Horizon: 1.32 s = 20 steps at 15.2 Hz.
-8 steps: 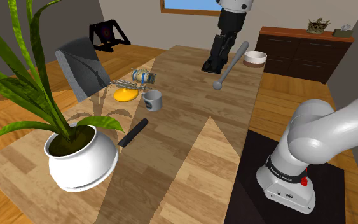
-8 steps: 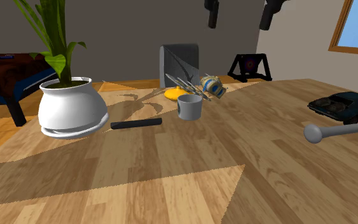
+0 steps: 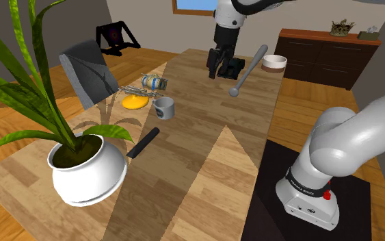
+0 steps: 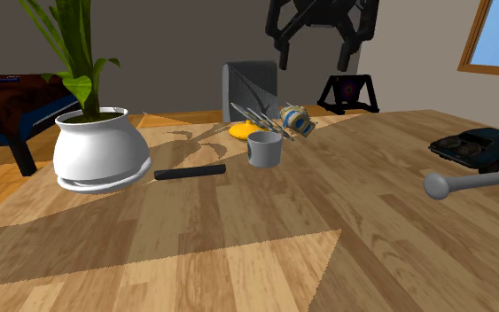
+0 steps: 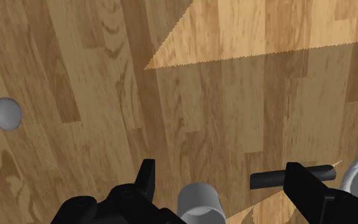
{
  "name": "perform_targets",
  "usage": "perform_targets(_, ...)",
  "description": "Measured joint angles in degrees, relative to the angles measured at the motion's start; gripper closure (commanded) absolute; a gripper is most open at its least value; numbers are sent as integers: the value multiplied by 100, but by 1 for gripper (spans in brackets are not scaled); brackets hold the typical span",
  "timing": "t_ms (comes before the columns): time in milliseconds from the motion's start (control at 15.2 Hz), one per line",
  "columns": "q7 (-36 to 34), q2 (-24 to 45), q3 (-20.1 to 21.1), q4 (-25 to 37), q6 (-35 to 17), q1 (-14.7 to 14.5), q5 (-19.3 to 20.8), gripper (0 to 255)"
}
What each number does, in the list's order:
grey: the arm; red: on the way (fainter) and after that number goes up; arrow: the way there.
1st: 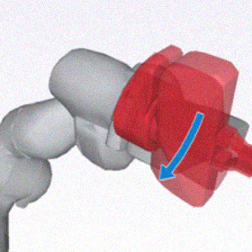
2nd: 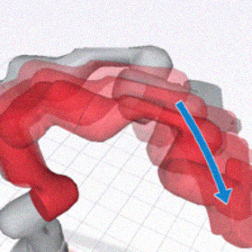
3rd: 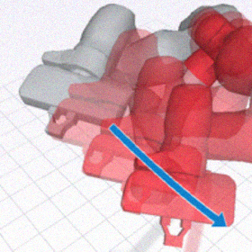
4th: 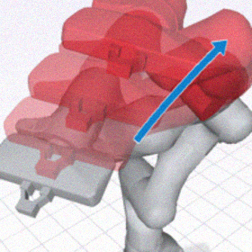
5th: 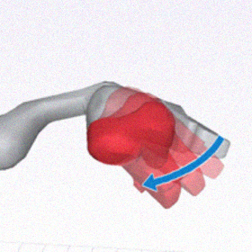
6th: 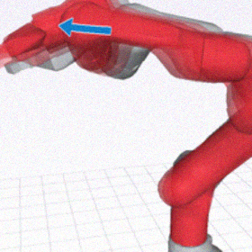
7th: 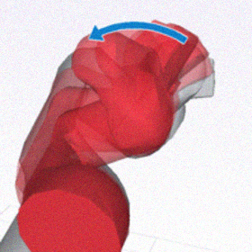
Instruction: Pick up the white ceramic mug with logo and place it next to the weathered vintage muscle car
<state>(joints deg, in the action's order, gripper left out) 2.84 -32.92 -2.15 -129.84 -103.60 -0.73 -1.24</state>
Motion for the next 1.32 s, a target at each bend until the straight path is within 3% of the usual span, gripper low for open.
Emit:
perform_targets(726, -272, 2313, 22, 831, -1350, 7, -114, 0)
perform_targets(1320, -453, 4271, 3, 2216, -1814, 30, -222, 0)
